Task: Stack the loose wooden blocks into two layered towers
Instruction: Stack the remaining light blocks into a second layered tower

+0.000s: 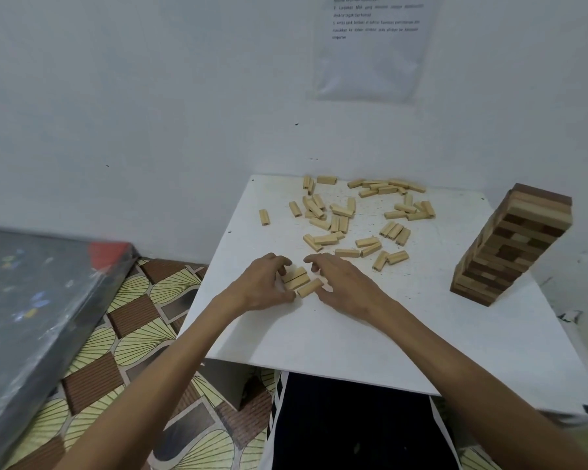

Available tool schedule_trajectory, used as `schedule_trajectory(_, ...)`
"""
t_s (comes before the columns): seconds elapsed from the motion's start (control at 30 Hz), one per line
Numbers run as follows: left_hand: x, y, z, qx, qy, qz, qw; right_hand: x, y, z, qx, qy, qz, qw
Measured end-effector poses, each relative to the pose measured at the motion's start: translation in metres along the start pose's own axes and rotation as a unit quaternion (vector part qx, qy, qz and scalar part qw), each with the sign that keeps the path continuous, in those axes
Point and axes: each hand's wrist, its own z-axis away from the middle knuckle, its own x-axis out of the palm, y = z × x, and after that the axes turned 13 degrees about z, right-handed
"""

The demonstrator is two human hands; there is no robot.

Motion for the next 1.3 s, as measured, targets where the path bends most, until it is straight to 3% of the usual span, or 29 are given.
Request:
schedule_trajectory(0.13,0.000,0.002,0.002,-0.010,-0.029,-0.017,0.999,0.001,0.001,-0.005,0.036,0.021,0.005,0.999)
schedule_trajectory(0.37,0.014,0.006,0.007,-0.036,0.054,-0.050,0.997,-0.005,0.004,-0.011,0.036,-0.066,-0.011,0.997)
schedule_trajectory(0.53,0.007,0.012,0.002,-0.028,-0.003,-0.047,0.998,-0.017,0.003,-0.026,0.020,-0.146,-0.008,0.989)
schedule_trajectory(0.67,0.003,0.016,-0.002,-0.039,-0.040,-0.064,0.996,-0.020,0.001,-0.034,0.006,-0.159,0.010,0.987)
schedule_trajectory(1.3,-0.001,0.018,-0.008,-0.078,-0.076,-0.048,0.993,-0.023,0.002,-0.042,-0.017,-0.191,0.031,0.981)
